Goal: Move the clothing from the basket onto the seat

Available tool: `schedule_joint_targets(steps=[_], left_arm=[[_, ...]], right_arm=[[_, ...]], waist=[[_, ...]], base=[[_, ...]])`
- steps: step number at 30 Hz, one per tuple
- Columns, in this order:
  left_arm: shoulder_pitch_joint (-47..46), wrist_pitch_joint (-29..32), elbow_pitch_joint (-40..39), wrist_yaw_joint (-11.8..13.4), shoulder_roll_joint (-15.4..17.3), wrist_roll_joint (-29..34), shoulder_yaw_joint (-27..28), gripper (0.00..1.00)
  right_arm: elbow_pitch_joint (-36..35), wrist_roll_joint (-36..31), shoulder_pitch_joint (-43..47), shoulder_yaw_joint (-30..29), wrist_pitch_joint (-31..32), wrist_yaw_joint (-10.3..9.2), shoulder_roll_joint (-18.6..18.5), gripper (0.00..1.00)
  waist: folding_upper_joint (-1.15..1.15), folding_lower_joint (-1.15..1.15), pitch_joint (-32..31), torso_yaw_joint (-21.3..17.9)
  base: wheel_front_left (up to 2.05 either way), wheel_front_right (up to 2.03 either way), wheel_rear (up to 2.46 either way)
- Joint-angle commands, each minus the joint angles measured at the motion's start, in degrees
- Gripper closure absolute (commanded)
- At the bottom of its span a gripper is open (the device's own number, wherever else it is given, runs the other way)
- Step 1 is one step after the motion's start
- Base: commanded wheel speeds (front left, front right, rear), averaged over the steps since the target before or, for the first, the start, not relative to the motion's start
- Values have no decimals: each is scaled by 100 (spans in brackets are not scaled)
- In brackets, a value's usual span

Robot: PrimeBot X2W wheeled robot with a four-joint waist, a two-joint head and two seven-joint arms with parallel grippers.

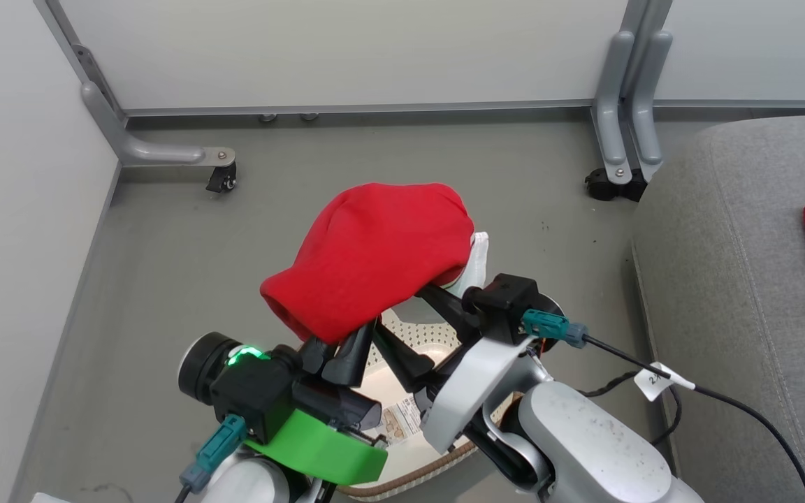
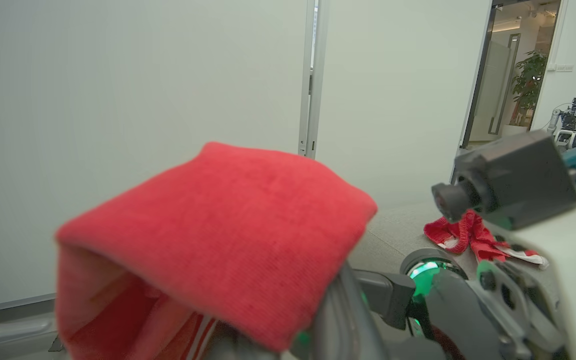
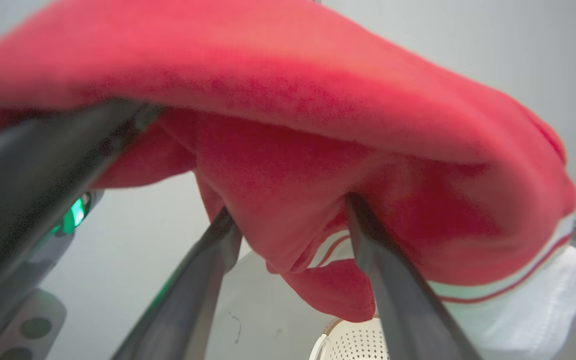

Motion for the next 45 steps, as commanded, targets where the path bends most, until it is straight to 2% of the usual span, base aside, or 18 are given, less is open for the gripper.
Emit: schedule_joint_targets(steps=[1,4,5,6,7,8,9,10,19,30,31,32,33,45], left_arm=[[-116,-20,-39,-35,-10,-21,-18,100],[-136,-29,-51,-51,-18,-39,-47,100],[-135,-28,-51,-68,-18,-48,-60,100],[-133,-23,-50,-81,-18,-60,-72,100],[-135,-23,-53,-86,-17,-74,-78,100],[-140,-23,-54,-93,-16,-83,-83,100],[-145,-25,-57,-99,-15,-84,-90,100],[-147,-22,-62,-109,-15,-93,-102,100],[-182,-49,-60,-155,-16,-169,-154,100],[-102,-55,-31,-88,28,-206,-156,100],[-98,-56,-36,-63,23,-206,-150,84],[-95,-59,-42,-47,20,-198,-143,21],[-91,-61,-46,-31,20,-189,-142,0],[-15,-146,-113,51,71,-186,-137,0]], right_arm=[[103,16,-158,63,-85,1,2,0],[295,95,-315,218,-192,1,2,0],[345,135,-369,274,-242,0,2,13],[381,161,-418,330,-276,1,3,36],[435,179,-466,373,-324,1,2,53],[474,194,-495,398,-364,1,-1,64],[520,216,-542,434,-418,1,0,85],[562,251,-583,469,-461,1,1,100],[837,517,-820,789,-753,1,2,100],[1102,668,-849,1009,-897,1,1,100],[1112,672,-853,1013,-908,1,1,100],[1131,672,-859,1017,-910,1,1,100],[1147,673,-866,1015,-921,1,1,100],[1236,636,-834,805,-1016,1,1,100]], waist=[[0,0,23,24],[0,0,43,51],[0,0,49,64],[0,0,56,71],[0,0,65,77],[0,0,73,81],[0,0,80,85],[0,0,87,87],[0,0,138,139],[0,0,18,126],[0,0,13,124],[0,0,6,121],[0,0,-1,119],[0,0,-96,79]], base=[[0,0,0],[0,0,0],[0,0,0],[0,0,0],[0,0,0],[0,0,0],[0,0,0],[0,0,0],[0,0,0],[0,0,0],[0,0,0],[0,0,0],[0,0,0],[0,0,0]])
